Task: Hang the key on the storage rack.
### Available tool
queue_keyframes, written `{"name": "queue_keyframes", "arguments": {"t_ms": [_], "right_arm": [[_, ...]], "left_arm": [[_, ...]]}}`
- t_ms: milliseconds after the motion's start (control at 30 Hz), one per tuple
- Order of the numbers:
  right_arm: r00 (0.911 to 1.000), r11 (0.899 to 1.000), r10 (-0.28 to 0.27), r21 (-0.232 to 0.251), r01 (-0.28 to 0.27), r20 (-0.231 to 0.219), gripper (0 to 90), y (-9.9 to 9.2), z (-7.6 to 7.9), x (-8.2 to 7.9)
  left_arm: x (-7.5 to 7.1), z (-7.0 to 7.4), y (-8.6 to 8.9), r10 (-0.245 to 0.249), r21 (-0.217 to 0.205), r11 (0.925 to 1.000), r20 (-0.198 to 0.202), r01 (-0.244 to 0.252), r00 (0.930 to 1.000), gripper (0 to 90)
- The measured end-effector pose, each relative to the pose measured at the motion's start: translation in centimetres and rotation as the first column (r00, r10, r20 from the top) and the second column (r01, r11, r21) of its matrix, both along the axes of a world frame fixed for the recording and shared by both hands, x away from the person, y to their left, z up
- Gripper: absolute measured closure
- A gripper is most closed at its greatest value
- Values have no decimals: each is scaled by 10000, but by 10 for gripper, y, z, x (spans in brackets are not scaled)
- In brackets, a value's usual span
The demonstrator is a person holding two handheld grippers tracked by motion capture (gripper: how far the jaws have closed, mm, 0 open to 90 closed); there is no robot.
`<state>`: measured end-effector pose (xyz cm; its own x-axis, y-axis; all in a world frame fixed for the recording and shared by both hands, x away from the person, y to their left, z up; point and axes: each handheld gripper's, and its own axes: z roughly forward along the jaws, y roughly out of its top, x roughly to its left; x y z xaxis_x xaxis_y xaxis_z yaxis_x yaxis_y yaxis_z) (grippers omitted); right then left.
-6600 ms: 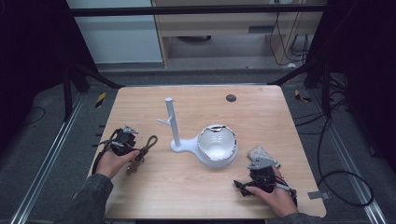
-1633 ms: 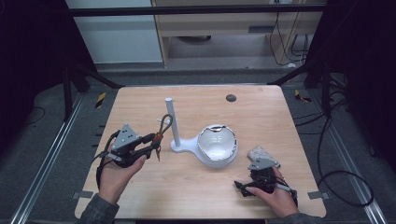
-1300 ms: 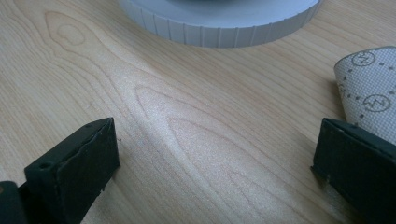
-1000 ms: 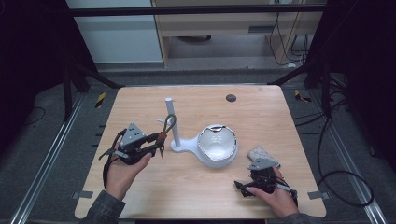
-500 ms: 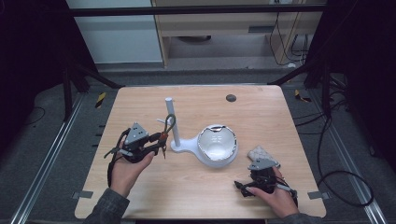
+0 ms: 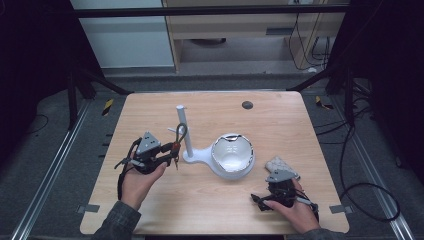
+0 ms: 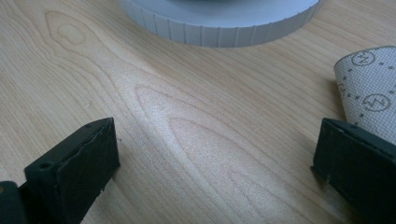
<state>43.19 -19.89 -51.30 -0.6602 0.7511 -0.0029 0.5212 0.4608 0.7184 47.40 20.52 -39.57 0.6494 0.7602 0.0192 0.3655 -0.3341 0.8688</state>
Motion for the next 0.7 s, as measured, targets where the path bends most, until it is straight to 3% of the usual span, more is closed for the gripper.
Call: {"name": "queue_keyframes", "arguments": {"t_ms": [367,567,700], "right_arm": [[10000,10000,2,-2,-2,2,2,0,0,0],[10000,10000,6,1,-6,-1,2,0,0,0],[10000,10000,14,-32,-14,38,2,0,0,0]], "left_arm": [[4,-1,-4,2,-33,10000,-120,-3,9999,648],[4,1,-6,84,62,9999,-92,-83,9999,498],[3,-1,-7,236,245,9994,-198,-231,9995,327]]}}
